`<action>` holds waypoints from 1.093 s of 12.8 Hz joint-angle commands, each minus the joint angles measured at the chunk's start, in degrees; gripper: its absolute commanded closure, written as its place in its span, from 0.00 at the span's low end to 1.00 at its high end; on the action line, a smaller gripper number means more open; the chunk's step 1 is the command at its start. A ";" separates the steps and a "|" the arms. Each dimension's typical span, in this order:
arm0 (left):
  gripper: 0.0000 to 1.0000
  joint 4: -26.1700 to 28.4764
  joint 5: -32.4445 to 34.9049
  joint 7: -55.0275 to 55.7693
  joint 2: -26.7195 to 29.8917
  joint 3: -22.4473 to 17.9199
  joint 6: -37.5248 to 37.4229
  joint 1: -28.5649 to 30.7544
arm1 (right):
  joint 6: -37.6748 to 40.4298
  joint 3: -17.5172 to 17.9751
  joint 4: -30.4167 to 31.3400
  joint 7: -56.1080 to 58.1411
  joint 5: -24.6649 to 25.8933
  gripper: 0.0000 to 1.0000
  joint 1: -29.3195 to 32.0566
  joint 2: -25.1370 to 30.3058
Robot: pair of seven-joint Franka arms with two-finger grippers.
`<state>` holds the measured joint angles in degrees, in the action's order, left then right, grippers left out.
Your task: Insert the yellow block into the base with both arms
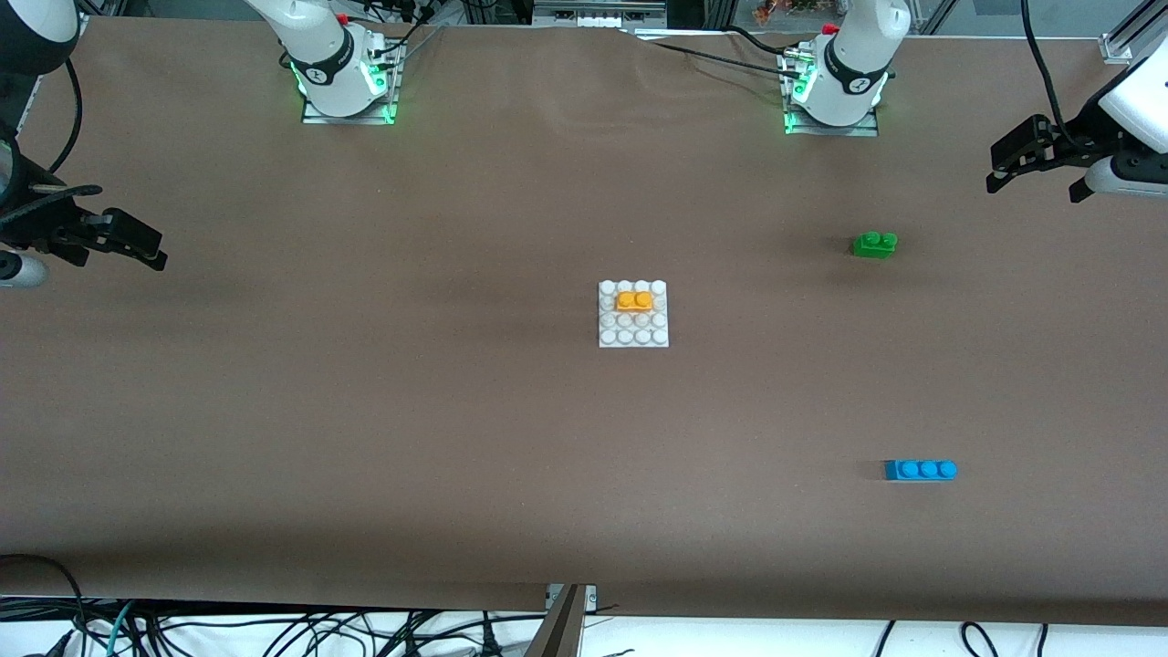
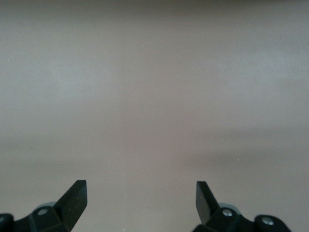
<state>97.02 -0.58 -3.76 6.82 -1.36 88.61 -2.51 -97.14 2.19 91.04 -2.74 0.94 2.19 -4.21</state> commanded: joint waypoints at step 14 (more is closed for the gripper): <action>0.00 -1.83 0.14 -0.54 -2.08 1.19 -1.33 0.41 | 0.55 0.19 0.19 -0.69 -0.76 0.00 0.36 0.60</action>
<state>97.01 -0.58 -3.76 5.44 -0.66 88.52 -2.52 -97.08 2.19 91.04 -2.74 0.94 2.19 -4.21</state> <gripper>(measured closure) 0.000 0.000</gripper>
